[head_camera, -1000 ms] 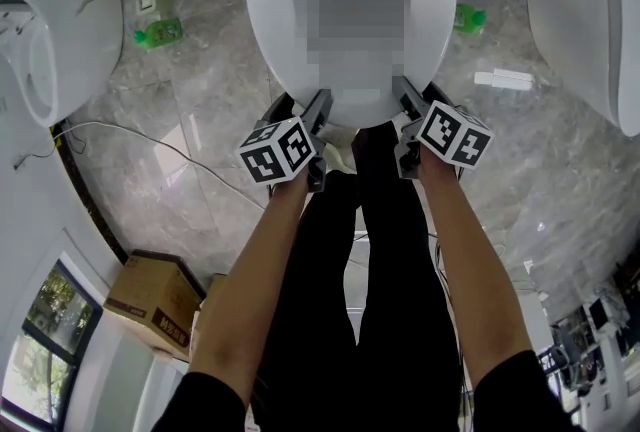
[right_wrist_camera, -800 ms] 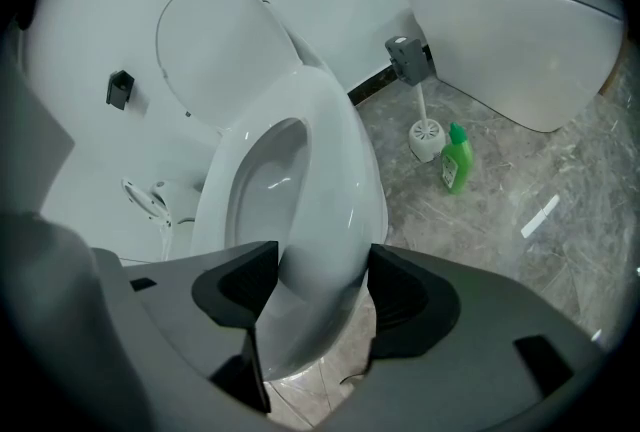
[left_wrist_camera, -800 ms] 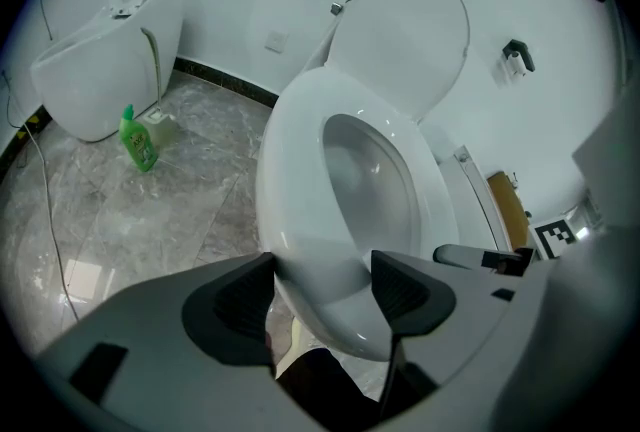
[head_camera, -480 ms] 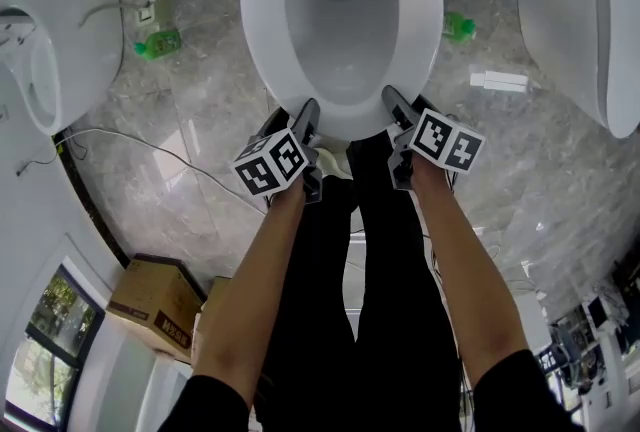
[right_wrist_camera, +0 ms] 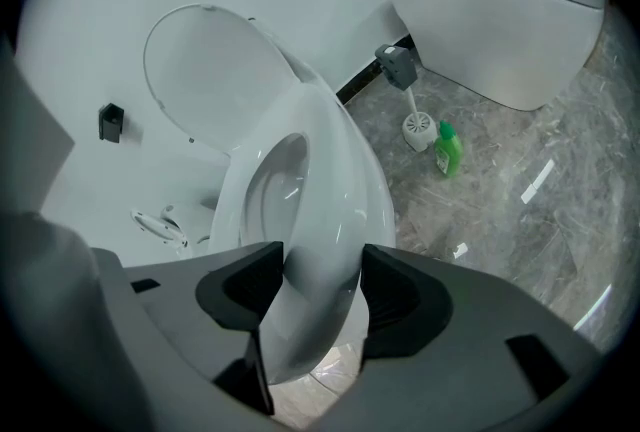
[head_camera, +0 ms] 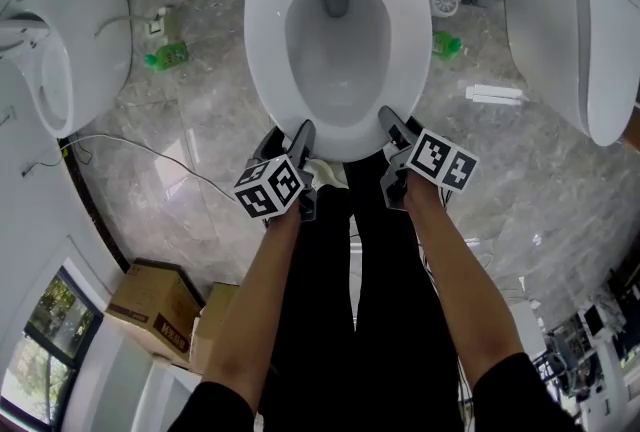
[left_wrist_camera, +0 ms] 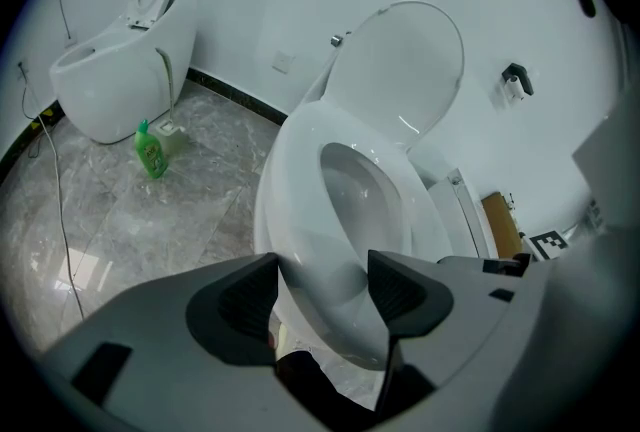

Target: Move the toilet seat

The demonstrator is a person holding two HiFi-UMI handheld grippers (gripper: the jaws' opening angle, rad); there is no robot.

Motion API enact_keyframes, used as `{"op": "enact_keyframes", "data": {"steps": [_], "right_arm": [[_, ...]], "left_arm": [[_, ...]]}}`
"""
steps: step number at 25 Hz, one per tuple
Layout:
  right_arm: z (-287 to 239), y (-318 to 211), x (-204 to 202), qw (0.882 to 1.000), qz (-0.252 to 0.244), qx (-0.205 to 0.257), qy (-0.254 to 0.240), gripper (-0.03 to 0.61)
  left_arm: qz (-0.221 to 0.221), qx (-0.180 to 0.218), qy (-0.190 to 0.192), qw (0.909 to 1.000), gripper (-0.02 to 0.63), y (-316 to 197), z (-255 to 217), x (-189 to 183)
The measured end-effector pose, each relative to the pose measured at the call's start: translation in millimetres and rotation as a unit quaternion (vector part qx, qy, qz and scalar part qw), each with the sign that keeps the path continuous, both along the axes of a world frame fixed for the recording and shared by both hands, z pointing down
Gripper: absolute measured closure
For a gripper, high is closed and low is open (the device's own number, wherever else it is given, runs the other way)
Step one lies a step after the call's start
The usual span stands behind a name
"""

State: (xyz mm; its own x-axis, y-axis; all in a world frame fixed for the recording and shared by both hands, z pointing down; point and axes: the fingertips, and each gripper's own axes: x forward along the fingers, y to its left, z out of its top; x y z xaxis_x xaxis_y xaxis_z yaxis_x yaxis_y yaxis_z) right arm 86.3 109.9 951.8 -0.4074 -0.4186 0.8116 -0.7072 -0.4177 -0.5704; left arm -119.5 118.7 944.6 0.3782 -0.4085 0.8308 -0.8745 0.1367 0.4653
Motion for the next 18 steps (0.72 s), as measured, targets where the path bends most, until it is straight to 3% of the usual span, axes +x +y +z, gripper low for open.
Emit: {"op": "enact_keyframes", "data": {"steps": [13,18], "right_arm": [[-49,-12,2,0.999,0.026,-0.012,-0.019,0.331],[-59,-15,5,0.999,0.043,-0.013,-0.021,0.338]], "left_arm": [[-0.006,0.016,0.02,0.9997,0.324,-13,-50,1],[-0.034,0.003,0.045,0.9984,0.314,-14,-56,3]]}}
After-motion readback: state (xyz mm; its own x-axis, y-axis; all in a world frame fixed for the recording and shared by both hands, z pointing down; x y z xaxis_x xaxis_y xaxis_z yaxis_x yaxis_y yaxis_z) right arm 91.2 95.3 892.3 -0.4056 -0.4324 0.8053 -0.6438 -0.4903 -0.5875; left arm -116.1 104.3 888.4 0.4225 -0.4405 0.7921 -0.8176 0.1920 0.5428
